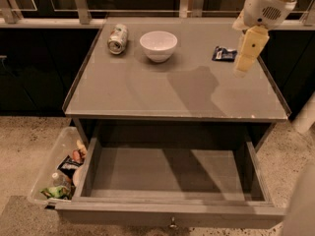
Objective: Place rxbar blueberry into top drawer
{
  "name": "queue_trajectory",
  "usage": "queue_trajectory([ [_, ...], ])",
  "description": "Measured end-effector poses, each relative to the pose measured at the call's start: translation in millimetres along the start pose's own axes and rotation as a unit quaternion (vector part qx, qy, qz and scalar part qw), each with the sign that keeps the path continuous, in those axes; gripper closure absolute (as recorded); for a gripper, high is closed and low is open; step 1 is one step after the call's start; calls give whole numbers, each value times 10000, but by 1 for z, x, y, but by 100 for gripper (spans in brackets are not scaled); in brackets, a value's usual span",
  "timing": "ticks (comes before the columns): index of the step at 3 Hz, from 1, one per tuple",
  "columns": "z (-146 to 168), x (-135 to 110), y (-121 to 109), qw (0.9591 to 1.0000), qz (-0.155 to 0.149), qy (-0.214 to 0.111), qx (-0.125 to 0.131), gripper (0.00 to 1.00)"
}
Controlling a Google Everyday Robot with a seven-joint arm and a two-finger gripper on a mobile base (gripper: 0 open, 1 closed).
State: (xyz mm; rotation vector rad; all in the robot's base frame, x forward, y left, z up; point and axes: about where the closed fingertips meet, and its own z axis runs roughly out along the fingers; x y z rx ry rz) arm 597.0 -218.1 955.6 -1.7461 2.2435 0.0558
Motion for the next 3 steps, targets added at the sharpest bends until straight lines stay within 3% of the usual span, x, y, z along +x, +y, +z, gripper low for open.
queue_trajectory([
  [1, -12, -7, -25, 9992, 19, -150, 375, 0],
  [3, 7, -13, -42, 9988, 62, -221, 426, 0],
])
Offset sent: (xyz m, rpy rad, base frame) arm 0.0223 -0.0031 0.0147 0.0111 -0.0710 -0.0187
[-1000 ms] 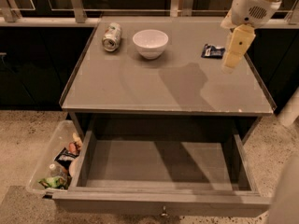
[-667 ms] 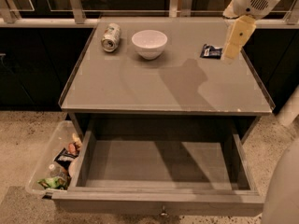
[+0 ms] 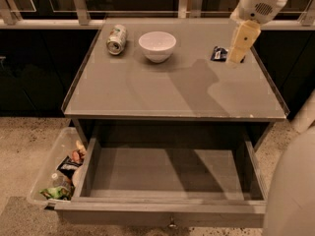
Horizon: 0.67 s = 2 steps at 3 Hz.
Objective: Place rxbar blueberry into top drawer
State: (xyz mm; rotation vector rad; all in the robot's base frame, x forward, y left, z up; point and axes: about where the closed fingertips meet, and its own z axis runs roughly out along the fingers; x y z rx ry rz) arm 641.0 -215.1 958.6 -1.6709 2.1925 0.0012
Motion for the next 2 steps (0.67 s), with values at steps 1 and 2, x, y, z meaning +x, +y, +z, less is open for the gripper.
queue_trajectory([
  [1, 35, 6, -13, 9990, 232, -106, -358, 0],
  [2, 81, 16, -41, 9961, 676, -264, -494, 0],
])
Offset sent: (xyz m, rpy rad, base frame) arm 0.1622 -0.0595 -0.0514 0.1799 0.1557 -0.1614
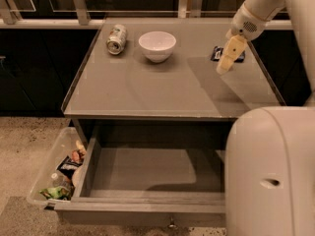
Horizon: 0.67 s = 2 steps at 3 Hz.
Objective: Place rxbar blueberry into top drawer
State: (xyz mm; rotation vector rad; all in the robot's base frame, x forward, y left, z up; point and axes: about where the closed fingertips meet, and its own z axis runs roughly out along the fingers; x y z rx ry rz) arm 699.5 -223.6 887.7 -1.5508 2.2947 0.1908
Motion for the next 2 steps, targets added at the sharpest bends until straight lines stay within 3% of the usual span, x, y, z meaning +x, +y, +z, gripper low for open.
queue_trajectory([
  [1, 21, -11, -25, 9995, -16, -192, 241, 0],
  [2, 25, -14, -30, 9993, -15, -236, 299, 0],
])
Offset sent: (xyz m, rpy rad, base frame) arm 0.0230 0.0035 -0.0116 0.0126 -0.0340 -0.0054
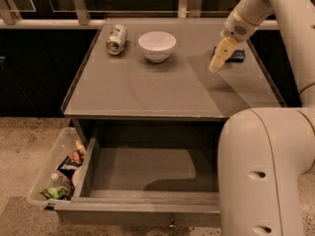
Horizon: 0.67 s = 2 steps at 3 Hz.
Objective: Place rxbar blueberry into top drawer
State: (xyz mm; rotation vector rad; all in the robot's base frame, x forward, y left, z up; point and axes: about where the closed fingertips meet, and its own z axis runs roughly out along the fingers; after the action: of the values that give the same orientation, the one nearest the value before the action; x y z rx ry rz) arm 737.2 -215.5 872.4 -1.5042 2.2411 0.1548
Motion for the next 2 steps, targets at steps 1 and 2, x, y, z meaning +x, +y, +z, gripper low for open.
queue_trajectory([
  [1, 0, 0, 0, 10000, 0, -2, 0, 0],
  [2, 25, 15, -18, 9980, 204, -598, -15, 0],
])
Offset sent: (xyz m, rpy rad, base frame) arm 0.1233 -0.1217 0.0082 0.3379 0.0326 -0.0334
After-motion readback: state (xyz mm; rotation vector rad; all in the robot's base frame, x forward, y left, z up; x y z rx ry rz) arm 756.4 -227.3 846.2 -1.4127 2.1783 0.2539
